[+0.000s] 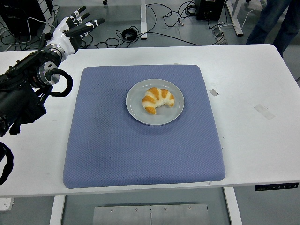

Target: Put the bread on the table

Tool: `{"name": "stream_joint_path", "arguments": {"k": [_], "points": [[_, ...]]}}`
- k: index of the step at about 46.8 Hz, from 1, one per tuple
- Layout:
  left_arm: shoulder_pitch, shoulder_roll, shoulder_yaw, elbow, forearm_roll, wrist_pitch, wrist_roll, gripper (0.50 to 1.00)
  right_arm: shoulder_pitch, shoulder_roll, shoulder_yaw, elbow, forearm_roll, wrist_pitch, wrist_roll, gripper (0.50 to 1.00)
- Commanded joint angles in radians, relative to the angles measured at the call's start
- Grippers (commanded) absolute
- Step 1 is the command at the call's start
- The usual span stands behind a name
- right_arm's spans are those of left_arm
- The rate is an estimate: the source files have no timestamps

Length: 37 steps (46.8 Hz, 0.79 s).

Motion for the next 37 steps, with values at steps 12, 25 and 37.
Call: {"name": "stream_joint_path", "arguments": {"k": [12, 25, 37], "points": [[-0.031, -0.013, 0.096, -0.004, 0.033, 0.017, 0.009, 0.971, 0.0, 0.0, 0.0, 0.0, 0.0, 0.0, 0.0, 1.0], [-0.1, 0.058, 0.371, -0.139, 0.079, 0.017, 0.021, 0.949, 0.0, 0.0, 0.0, 0.0, 0.0, 0.0, 0.0, 1.0], [-0.155, 0.106, 0.435, -0.267, 0.327, 0.081, 0.124, 0.919, 0.0, 0.0, 0.0, 0.0, 0.0, 0.0, 0.0, 1.0]]}}
